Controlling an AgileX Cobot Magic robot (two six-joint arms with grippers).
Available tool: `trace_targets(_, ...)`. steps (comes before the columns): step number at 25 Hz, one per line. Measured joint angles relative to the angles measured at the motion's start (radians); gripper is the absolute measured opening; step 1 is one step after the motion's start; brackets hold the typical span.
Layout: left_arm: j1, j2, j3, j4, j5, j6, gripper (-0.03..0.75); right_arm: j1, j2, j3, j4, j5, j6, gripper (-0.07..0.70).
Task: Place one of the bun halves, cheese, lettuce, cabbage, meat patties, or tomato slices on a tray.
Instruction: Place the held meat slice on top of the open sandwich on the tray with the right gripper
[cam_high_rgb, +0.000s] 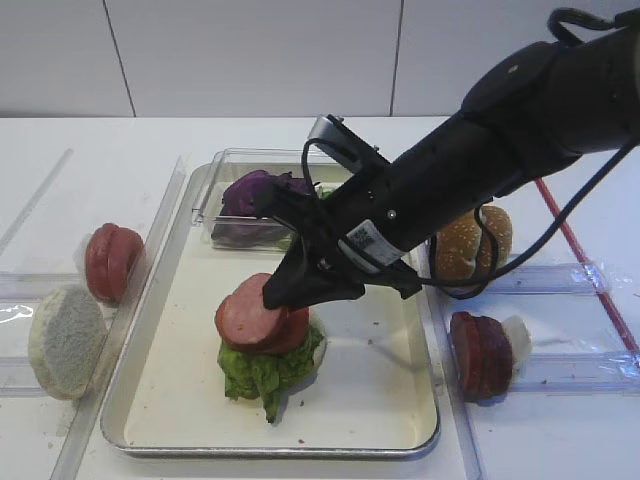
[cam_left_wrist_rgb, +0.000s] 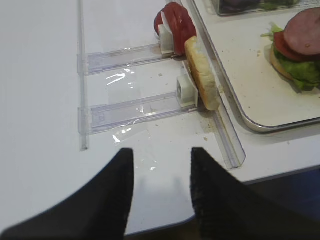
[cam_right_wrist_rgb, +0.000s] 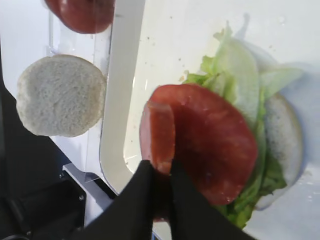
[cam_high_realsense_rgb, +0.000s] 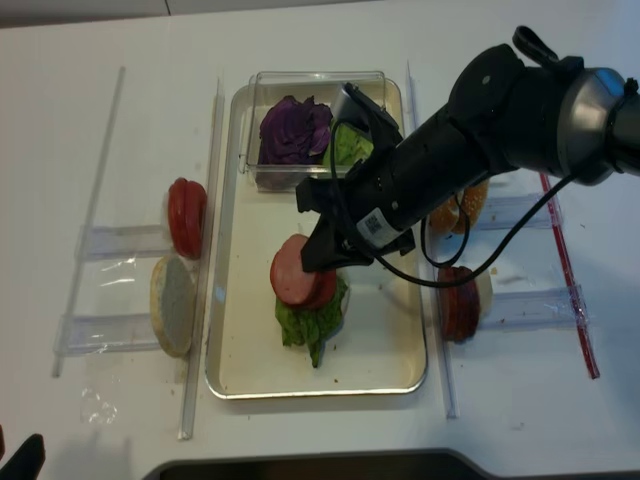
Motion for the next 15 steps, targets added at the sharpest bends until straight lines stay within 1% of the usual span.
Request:
trace_targets(6, 0.000, 0.000, 0.000, 0.000, 0.000, 0.000, 0.265, -0.001, 0.000, 0.000, -0.043, -0.015, 0.030, 0.083)
trace_targets(10, 0.000, 0.000, 0.000, 0.000, 0.000, 0.000, 0.265, -0.001, 0.000, 0.000, -0.048, -0.019, 0.034, 0.084)
trace_targets(15, 0.000, 0.000, 0.000, 0.000, 0.000, 0.000, 0.265, -0.001, 0.000, 0.000, -0.053, -0.019, 0.034, 0.129)
